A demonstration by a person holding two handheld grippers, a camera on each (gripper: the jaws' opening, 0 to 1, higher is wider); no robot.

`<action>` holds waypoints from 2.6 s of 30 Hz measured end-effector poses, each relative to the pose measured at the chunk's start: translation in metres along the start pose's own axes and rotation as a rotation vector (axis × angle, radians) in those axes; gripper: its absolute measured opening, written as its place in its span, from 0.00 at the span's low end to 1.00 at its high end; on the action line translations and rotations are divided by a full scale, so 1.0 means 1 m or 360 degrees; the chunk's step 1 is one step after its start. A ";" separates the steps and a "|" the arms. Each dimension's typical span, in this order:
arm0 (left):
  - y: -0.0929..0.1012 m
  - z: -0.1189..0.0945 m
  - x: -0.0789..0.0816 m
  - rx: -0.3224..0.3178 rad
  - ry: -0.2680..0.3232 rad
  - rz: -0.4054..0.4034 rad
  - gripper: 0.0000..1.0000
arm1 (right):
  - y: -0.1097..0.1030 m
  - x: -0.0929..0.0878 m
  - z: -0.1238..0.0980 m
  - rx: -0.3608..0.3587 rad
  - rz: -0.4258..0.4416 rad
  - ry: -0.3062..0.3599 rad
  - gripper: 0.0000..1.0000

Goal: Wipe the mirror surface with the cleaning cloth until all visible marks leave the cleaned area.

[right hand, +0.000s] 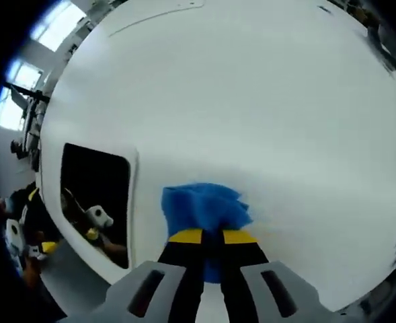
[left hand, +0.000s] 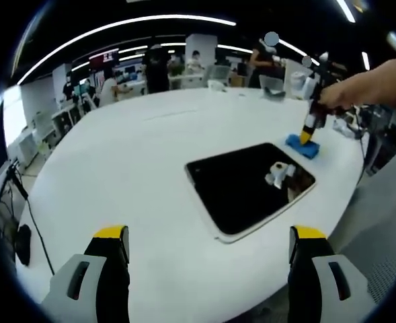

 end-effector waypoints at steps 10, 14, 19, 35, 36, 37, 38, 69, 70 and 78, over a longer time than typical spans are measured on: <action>-0.004 -0.006 0.018 -0.0077 0.0087 0.0032 1.00 | 0.006 0.008 0.006 0.0007 0.0086 -0.0037 0.03; -0.018 -0.011 0.029 -0.0072 0.0111 0.0091 1.00 | 0.006 0.010 0.007 -0.0031 0.0093 -0.0037 0.02; -0.035 -0.015 0.030 -0.0077 0.0105 0.0086 1.00 | 0.007 0.009 0.004 -0.0040 0.0125 -0.0056 0.02; -0.044 -0.014 0.030 -0.0094 0.0122 0.0051 1.00 | 0.014 0.012 -0.019 -0.0002 0.0250 -0.0020 0.01; -0.044 -0.014 0.030 -0.0096 0.0122 0.0054 1.00 | 0.013 0.014 -0.019 0.0004 0.0253 -0.0018 0.01; -0.044 -0.013 0.030 -0.0098 0.0119 0.0056 1.00 | 0.013 0.014 -0.019 0.0006 0.0254 -0.0020 0.01; -0.044 -0.013 0.029 -0.0099 0.0116 0.0056 1.00 | 0.011 0.013 -0.020 0.0006 0.0253 -0.0020 0.01; -0.057 -0.018 0.020 -0.0105 0.0107 0.0037 1.00 | -0.059 0.037 -0.011 0.0143 0.0223 -0.0029 0.02; -0.058 -0.018 0.020 -0.0104 0.0106 0.0040 1.00 | -0.062 0.036 -0.012 0.0145 0.0224 -0.0029 0.02; -0.061 -0.024 0.025 -0.0096 0.0139 0.0047 1.00 | -0.081 0.039 -0.001 0.0165 0.0221 -0.0055 0.02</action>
Point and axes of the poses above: the point that each gripper's makers call its tool centre point, and the gripper's own axes: z roughly forward along the fingers, y roughly to its right, x roughly out of its top, the point moved 3 cm from there along -z, roughly backward along the fingers, and after that the axes turned 8 degrees about -x, right-handed, at the moved point
